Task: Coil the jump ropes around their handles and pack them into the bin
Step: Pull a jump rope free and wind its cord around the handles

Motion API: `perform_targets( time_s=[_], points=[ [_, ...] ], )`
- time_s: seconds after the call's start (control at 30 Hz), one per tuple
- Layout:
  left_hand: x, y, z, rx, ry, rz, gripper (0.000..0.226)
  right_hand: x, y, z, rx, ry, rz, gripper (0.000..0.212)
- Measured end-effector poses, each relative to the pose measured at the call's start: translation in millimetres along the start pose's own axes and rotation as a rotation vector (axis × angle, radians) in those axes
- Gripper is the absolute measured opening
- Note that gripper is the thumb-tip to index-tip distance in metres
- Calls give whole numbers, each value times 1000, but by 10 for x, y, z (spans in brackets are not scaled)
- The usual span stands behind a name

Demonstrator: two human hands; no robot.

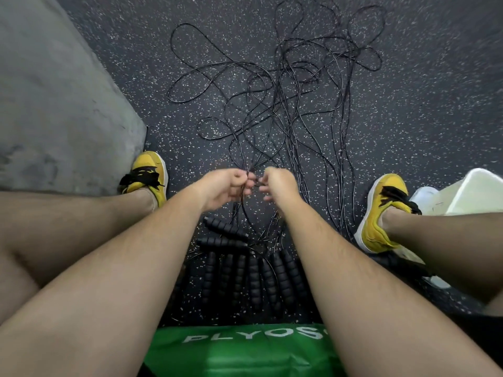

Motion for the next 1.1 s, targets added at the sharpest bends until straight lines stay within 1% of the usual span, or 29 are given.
perform_targets(
  time_s=[0.03,0.07,0.1,0.17,0.2,0.23,0.27,0.33,0.37,0.4,0.47,0.53,0.57,0.6,0.63,0.7,0.73,0.77,0.8,0.83,0.87,0.9,0.97,1.03,1.07,1.1],
  points=[
    [28,-75,-53,73,-77,38,19,46,-24,17,27,57,39,41],
    [40,-144,-108,149,-150,62,18,61,-54,8,61,79,1,47],
    [48,-203,-162,221,-212,74,16,47,-90,-18,83,58,-42,48],
    [50,-284,-242,340,-295,80,16,-77,-125,-33,90,-34,-30,37],
    [52,-296,-262,373,-304,85,19,-127,-126,-29,90,-55,-25,27],
    [57,-283,-259,376,-276,82,23,-165,-118,-29,94,-60,-40,19],
    [60,-245,-238,343,-212,66,31,-202,-88,-24,100,-70,-65,15],
    [121,-143,-120,189,34,-37,45,-217,-29,-61,116,-119,-142,12],
    [157,-95,-53,105,165,-132,44,-194,-19,-118,129,-169,-178,11],
    [190,-58,23,37,267,-226,37,-180,-10,-181,144,-245,-220,13],
    [186,2,115,-36,366,-328,29,-157,27,-307,125,-462,-349,12],
    [184,11,150,-59,413,-287,25,-143,92,-398,68,-680,-426,10],
    [187,-2,146,-59,410,-225,22,-136,117,-403,46,-719,-419,11],
    [187,-28,122,-45,367,-149,24,-130,114,-370,32,-674,-391,13],
    [189,-70,96,-11,273,-75,26,-118,98,-315,24,-566,-333,16],
    [135,-170,-66,151,-5,79,23,-92,39,-211,1,-343,-116,18],
    [99,-233,-171,269,-148,155,20,-102,0,-175,-5,-289,2,16],
    [67,-295,-269,388,-264,207,19,-121,-39,-150,12,-261,61,14],
    [41,-342,-341,479,-336,230,20,-144,-61,-129,41,-244,62,15],
    [36,-375,-362,524,-358,233,24,-170,-77,-113,65,-230,40,16],
    [39,-371,-365,520,-342,219,29,-182,-91,-122,86,-225,5,13],
    [51,-345,-330,467,-282,182,34,-187,-102,-146,102,-233,-36,12],
    [128,-227,-210,255,-64,-8,37,-175,-131,-239,135,-299,-133,14],
    [229,-42,-119,25,144,-296,33,-153,-145,-350,163,-427,-214,16],
    [255,46,-92,-56,202,-419,30,-136,-142,-410,175,-507,-235,16],
    [254,127,-70,-108,224,-494,28,-119,-140,-485,182,-600,-253,15]
  ],
)
Point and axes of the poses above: each hand's wrist, its own z-axis towards the middle knuckle, its own x-axis out of the back of the hand, y = z × x, the point moved 3 cm from there along z, towards the middle knuckle, and after that the axes turned 14 degrees about -z, right-handed, at the moved point
